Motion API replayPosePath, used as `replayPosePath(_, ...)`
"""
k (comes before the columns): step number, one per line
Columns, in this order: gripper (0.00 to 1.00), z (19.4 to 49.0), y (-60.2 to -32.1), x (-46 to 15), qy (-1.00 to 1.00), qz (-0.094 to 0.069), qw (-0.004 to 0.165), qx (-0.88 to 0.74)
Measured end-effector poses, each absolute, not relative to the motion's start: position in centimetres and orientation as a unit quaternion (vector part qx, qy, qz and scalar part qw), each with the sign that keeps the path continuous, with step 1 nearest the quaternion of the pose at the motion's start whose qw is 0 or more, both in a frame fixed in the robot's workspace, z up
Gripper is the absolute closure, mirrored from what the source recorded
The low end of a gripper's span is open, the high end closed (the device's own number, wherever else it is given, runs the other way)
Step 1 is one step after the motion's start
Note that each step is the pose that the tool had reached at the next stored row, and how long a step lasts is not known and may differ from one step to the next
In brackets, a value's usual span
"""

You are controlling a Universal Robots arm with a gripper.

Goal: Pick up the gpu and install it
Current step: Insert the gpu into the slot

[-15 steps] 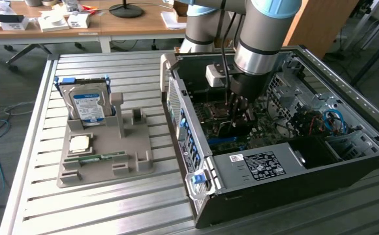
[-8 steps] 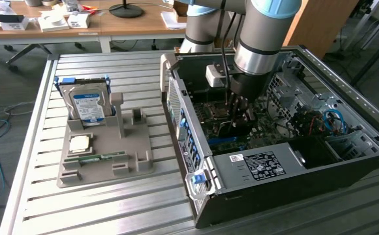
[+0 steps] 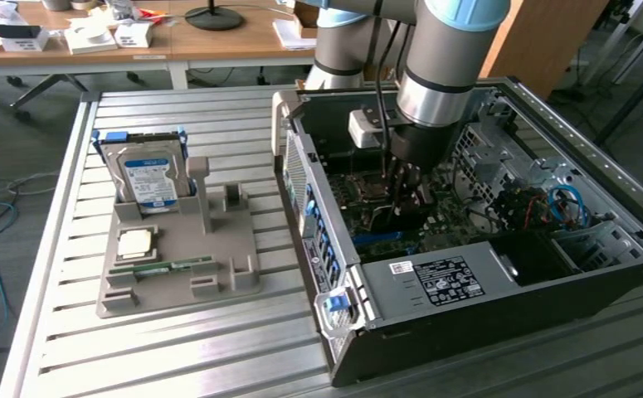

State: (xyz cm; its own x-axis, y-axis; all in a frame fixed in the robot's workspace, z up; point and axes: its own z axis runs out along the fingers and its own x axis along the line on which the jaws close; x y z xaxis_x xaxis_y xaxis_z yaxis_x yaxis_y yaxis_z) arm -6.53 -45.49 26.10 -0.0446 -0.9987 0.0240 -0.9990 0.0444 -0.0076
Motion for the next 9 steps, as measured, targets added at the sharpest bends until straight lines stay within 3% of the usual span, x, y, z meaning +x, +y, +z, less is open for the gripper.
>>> replayPosePath(9, 0.74, 26.1, -45.49, -6.57, -0.721, 0.011, 0.006, 0.693)
